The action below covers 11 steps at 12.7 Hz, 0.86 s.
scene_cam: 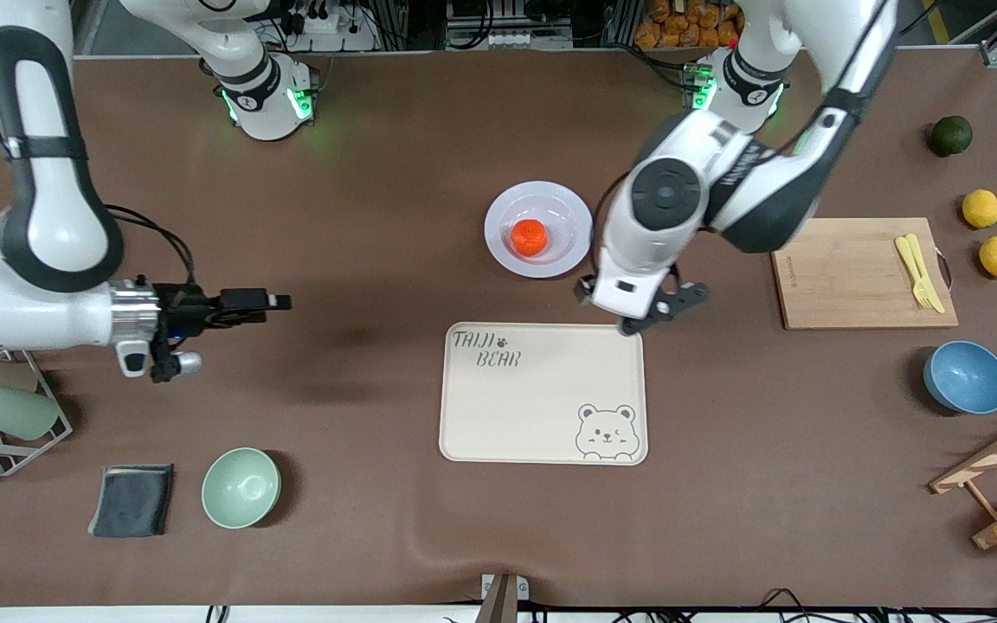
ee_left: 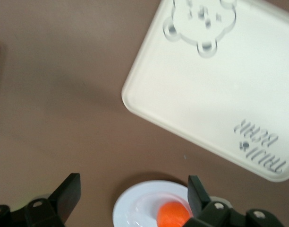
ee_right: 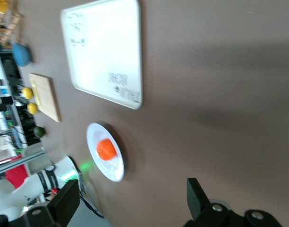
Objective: Place orange and plate with both arms
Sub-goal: 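Move the right gripper to the plate rim while the left gripper withdraws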
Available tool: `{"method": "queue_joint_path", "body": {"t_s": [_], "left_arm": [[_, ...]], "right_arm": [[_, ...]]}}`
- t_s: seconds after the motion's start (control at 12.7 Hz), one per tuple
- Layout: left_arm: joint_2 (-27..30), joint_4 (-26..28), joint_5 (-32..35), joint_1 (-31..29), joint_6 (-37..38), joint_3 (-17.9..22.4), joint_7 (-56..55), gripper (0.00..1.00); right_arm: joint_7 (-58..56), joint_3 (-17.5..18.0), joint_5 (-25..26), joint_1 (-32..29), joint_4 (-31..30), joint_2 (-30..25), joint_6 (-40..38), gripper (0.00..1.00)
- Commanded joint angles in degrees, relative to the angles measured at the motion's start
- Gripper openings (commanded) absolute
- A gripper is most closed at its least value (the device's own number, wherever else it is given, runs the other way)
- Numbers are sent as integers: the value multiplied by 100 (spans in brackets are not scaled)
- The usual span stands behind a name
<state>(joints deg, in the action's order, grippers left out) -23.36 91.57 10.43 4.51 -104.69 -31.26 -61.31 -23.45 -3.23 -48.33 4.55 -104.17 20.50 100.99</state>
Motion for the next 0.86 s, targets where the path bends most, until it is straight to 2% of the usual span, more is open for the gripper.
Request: {"method": "queue_joint_path", "body": {"t_s": [0.0,0.24,0.55,0.79], "left_arm": [[428,80,91,-318,237,-47,722,100],[780,89,73,-582,554,-55,1497,100],[1175,89,-6,-1047,792,-73,2429,100],[1501,98,-137,-1268,1037,-73,3010,100]], "right_arm": [[-336,-37,-563,361,-446,32,429,100],[-423,-37,-1020,590,-464,366,509,100],[-800,-37,-1687,1258,-911,481,1465,100],[-1440,-28,-2310,1662,-1157,788,1739,100]]}}
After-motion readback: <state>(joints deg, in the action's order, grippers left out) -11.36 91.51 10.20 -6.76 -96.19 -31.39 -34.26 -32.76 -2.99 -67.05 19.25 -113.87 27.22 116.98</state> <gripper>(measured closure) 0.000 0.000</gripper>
